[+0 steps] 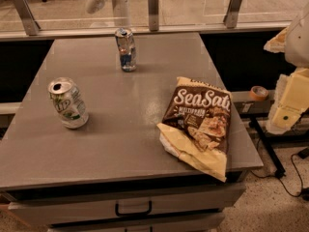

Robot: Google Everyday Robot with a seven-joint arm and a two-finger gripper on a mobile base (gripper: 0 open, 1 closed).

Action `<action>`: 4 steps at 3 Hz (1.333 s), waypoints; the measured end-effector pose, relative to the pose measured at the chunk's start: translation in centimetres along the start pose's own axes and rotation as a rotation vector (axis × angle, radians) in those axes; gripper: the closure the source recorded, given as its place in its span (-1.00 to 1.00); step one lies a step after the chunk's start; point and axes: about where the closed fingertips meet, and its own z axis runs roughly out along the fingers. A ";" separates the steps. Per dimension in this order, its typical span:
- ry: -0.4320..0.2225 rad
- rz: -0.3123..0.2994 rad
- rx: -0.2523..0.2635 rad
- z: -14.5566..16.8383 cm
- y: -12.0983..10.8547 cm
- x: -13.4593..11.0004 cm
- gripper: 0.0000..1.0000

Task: Move redbull can near 7up can

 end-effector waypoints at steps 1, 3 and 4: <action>0.000 0.000 0.000 0.0 0.0 0.0 -1.00; -0.434 0.035 0.022 1.7 -5.0 -6.9 -1.00; -0.687 0.085 0.004 2.4 -6.5 -14.5 -1.00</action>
Offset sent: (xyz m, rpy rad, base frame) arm 0.0429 0.0442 0.0226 0.3586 -0.0797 0.0626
